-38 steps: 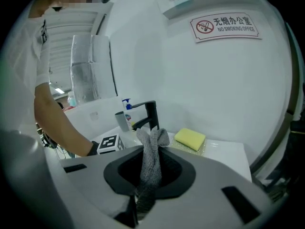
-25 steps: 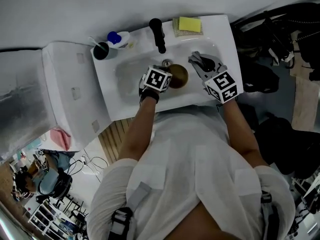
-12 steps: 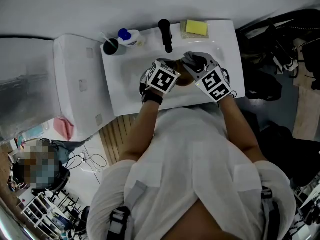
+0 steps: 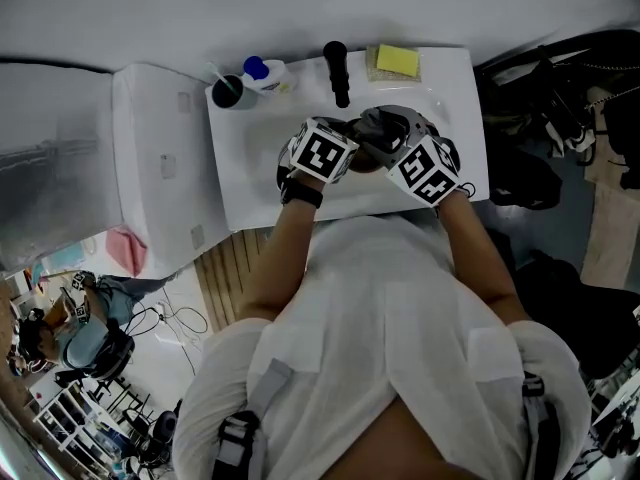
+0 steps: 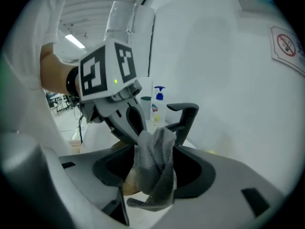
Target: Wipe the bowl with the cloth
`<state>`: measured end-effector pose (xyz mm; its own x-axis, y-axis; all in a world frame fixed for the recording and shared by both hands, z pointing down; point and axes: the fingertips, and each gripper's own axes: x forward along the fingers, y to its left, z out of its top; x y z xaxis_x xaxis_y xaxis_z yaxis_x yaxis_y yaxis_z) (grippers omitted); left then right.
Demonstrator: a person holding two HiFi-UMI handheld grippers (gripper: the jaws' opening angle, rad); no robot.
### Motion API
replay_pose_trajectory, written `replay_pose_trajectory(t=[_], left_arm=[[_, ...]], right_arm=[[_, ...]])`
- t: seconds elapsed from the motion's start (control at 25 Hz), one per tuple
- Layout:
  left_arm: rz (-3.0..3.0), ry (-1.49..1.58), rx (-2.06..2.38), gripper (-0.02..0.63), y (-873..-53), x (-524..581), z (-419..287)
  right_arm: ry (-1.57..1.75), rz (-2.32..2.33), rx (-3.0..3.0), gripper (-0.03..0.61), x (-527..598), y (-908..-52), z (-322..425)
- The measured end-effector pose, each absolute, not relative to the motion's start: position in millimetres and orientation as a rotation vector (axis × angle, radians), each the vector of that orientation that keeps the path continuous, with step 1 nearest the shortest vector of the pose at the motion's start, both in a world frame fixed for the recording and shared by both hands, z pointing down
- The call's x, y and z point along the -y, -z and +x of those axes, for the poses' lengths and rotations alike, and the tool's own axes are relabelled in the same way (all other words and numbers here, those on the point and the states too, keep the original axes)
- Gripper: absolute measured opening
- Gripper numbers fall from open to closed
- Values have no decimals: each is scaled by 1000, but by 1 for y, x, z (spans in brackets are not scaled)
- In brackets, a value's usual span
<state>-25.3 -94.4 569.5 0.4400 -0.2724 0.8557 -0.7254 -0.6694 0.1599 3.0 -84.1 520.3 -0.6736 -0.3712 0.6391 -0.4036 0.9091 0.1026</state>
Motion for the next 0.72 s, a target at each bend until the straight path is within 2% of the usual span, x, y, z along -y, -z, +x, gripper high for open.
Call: replay_pose_trajectory(t=[0.12, 0.28, 0.32, 0.44, 0.72], left_arm=[[2169, -1140, 817, 17, -569, 95, -28], [2169, -1107, 810, 17, -566, 98, -29], [2171, -1102, 809, 17, -565, 98, -29], [2188, -1085, 814, 17, -562, 100, -28], [2248, -1121, 804, 17, -559, 98, -23]], right_arm=[[-136, 553, 2434, 262, 87, -503, 2], [-71, 592, 2481, 259, 95, -485, 3], [-59, 592, 2468, 250, 96, -487, 4], [-52, 568, 2398, 166, 97, -506, 9], [-64, 543, 2286, 143, 98, -527, 14]])
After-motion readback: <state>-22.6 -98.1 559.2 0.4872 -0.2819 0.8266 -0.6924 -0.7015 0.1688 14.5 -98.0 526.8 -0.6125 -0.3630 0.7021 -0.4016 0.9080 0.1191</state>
